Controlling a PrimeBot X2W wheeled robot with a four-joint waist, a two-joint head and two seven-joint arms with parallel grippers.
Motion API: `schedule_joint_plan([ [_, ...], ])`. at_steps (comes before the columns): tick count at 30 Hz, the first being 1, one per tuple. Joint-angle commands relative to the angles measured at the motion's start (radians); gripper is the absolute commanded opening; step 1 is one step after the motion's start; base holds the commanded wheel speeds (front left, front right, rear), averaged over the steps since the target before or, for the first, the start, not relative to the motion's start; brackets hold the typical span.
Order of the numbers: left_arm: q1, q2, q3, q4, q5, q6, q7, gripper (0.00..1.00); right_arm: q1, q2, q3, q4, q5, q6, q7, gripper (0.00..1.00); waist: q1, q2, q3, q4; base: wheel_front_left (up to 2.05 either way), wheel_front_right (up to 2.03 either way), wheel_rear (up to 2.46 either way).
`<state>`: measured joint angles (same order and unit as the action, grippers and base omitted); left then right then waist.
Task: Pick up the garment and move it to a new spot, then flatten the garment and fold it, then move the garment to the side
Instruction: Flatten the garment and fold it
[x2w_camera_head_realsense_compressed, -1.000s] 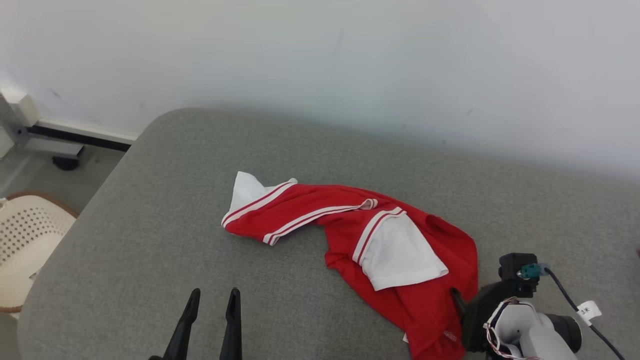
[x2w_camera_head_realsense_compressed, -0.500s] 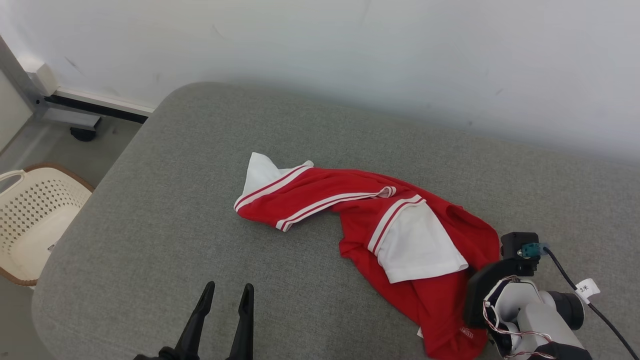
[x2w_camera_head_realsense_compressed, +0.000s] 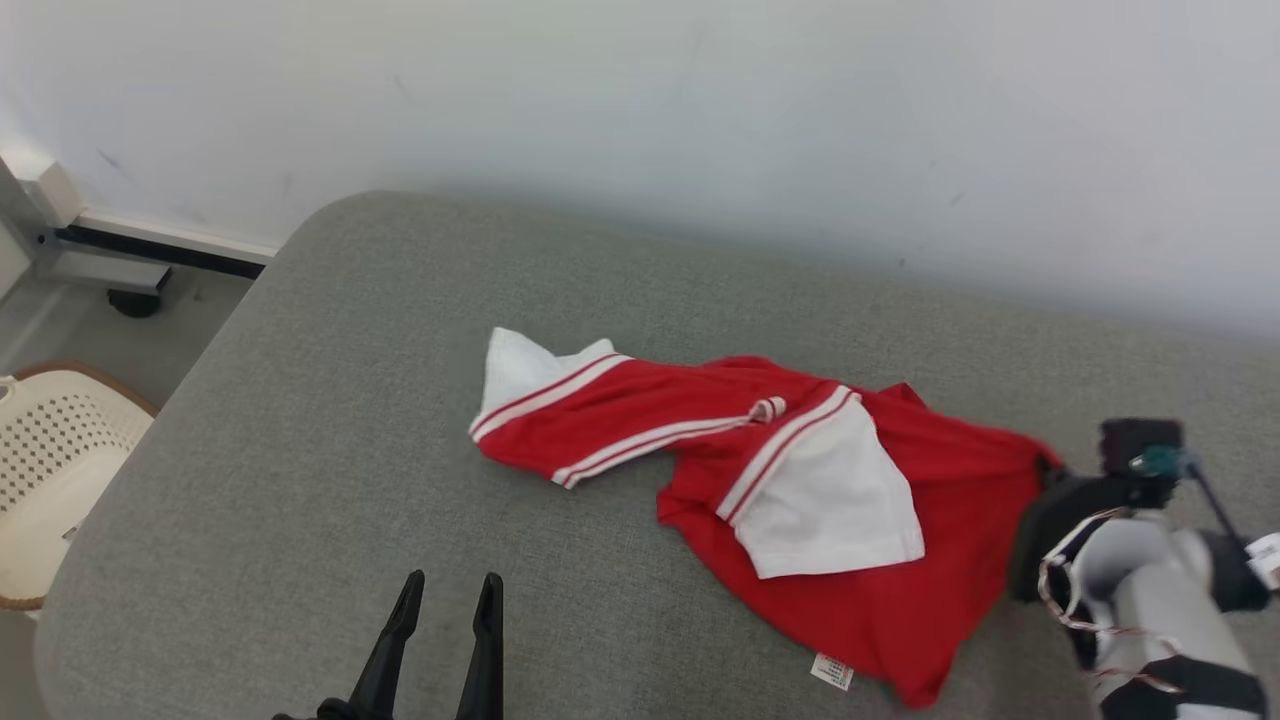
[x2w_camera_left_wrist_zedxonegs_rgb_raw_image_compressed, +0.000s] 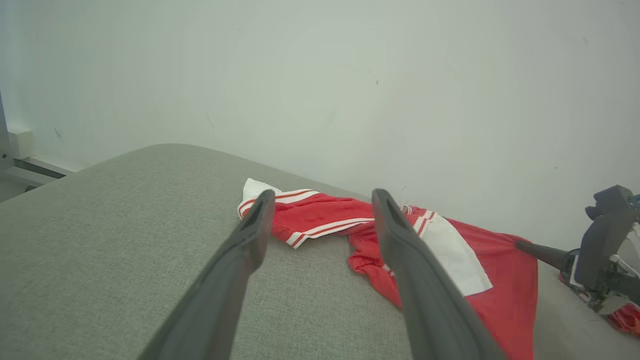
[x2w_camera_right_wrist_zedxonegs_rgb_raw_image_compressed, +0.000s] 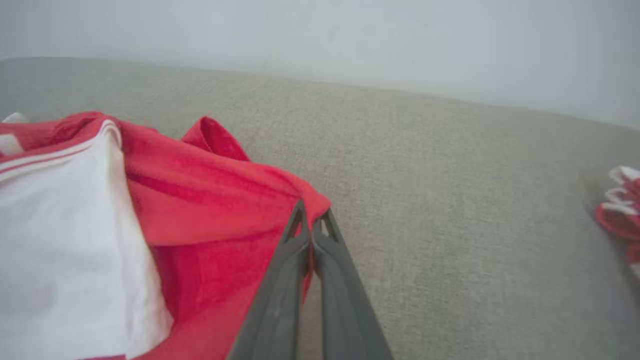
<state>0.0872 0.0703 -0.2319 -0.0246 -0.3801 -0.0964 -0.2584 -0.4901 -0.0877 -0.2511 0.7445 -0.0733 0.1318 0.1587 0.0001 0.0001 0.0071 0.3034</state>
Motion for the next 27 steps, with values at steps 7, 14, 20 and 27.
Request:
schedule_joint_plan([
  [7,-0.018,-0.001,-0.009,0.013,-0.018,0.002,-0.004,1.0,-0.041,-0.125,-0.033,-0.145,-0.05,-0.002,0.087,0.0,-0.0001,-0.0001,0.001,0.0,0.0,0.0,0.0],
  [14,-0.042,0.005,0.003,0.044,-0.034,-0.008,-0.006,1.0,-0.103,-0.236,-0.028,-0.198,-0.075,-0.002,0.178,0.26,-0.0001,-0.0001,0.016,0.027,0.0,0.0,0.0],
  [20,-0.033,0.017,-0.006,0.067,-0.044,-0.018,-0.008,1.0,-0.027,-0.215,-0.073,-0.124,-0.092,-0.002,0.228,1.0,-0.0001,-0.0001,-0.013,0.023,0.0,0.0,0.0],
  [27,0.004,0.026,0.005,0.072,-0.058,-0.011,-0.006,1.0,0.1,-0.147,-0.075,-0.224,-0.055,-0.002,0.189,1.0,-0.0001,-0.0001,-0.046,-0.059,0.0,0.0,0.0],
])
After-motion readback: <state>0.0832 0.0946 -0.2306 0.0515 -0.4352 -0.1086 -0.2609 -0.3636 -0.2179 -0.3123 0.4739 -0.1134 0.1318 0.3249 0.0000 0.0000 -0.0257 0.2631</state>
